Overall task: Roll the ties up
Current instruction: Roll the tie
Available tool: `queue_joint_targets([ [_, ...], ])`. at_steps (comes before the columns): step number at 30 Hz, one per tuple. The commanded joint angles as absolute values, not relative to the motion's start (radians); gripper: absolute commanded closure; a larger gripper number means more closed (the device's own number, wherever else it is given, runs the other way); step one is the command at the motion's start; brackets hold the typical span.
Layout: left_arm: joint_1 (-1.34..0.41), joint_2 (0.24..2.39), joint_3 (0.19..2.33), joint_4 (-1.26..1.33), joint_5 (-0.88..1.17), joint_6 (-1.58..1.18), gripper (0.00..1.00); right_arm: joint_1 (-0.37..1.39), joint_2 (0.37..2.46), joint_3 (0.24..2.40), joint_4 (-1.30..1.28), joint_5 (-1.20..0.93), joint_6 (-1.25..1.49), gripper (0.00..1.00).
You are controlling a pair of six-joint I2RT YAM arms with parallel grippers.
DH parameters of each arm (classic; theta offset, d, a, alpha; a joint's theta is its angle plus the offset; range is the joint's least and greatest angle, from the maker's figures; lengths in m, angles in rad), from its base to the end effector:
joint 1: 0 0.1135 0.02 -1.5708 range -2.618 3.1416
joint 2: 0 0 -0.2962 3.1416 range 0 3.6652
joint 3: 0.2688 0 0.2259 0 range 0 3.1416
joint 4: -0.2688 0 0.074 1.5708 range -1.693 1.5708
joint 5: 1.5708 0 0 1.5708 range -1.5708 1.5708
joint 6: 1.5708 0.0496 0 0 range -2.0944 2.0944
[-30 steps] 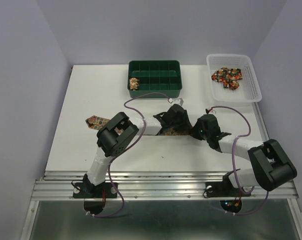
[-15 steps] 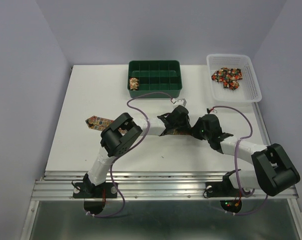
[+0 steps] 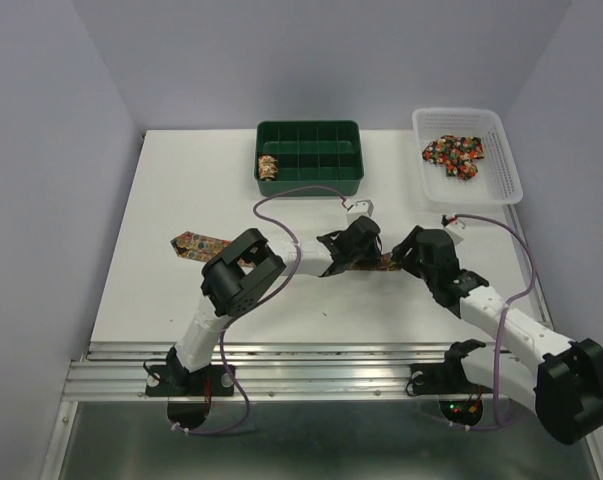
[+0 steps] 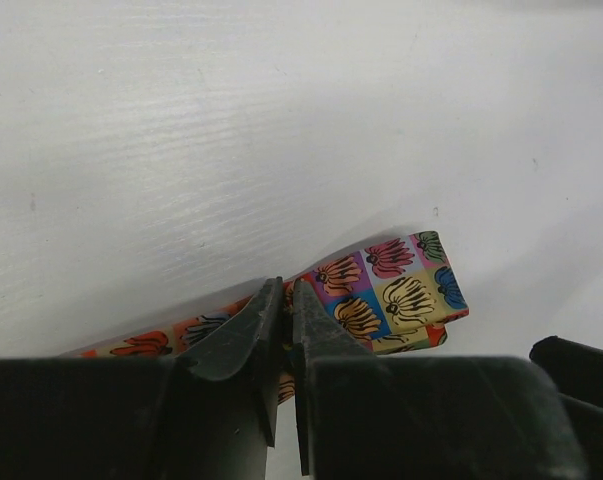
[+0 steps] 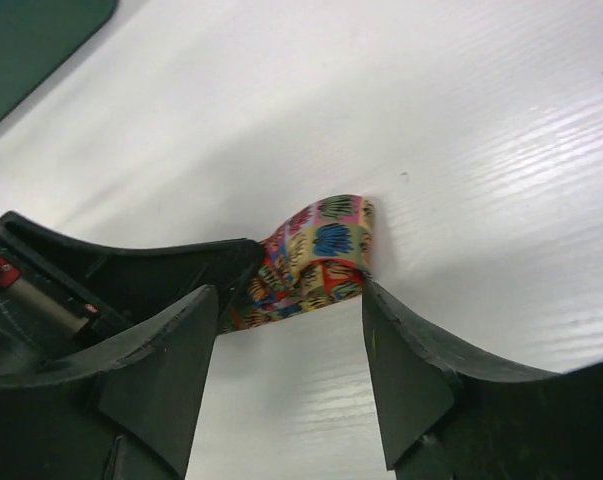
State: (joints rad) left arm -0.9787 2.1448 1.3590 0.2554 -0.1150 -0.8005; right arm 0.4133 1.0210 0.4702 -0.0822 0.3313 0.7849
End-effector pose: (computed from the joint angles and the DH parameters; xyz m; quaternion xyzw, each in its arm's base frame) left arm 0.2746 -0.3981 0.1882 0.0486 0.8654 -0.3541 0.3512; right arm 0.1710 0.0574 0.2317 0.2358 0.8509 0.1299 0.4510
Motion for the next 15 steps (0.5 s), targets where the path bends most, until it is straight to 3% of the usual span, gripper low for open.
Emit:
queue_joint_targets([
  [1,-0.997,2.115,1.321,0.169,-0.158,-0.764,0.85,0.405,1.011,0.517,-0.17,0.466,0.862,0.3],
  [2,-0.999,2.115,1.322,0.164,-0.166,-0.764,0.85,0.402,1.035,0.518,-0.173,0.465,0.876,0.25],
  [6,-1.003,2.106,1.318,0.173,-0.181,-0.761,0.85,0.391,1.121,0.549,-0.152,0.42,0.932,0.22],
  [15,-1.014,2.079,1.298,0.179,-0.219,-0.75,0.85,0.371,1.21,0.519,-0.014,0.391,1.069,0.32],
])
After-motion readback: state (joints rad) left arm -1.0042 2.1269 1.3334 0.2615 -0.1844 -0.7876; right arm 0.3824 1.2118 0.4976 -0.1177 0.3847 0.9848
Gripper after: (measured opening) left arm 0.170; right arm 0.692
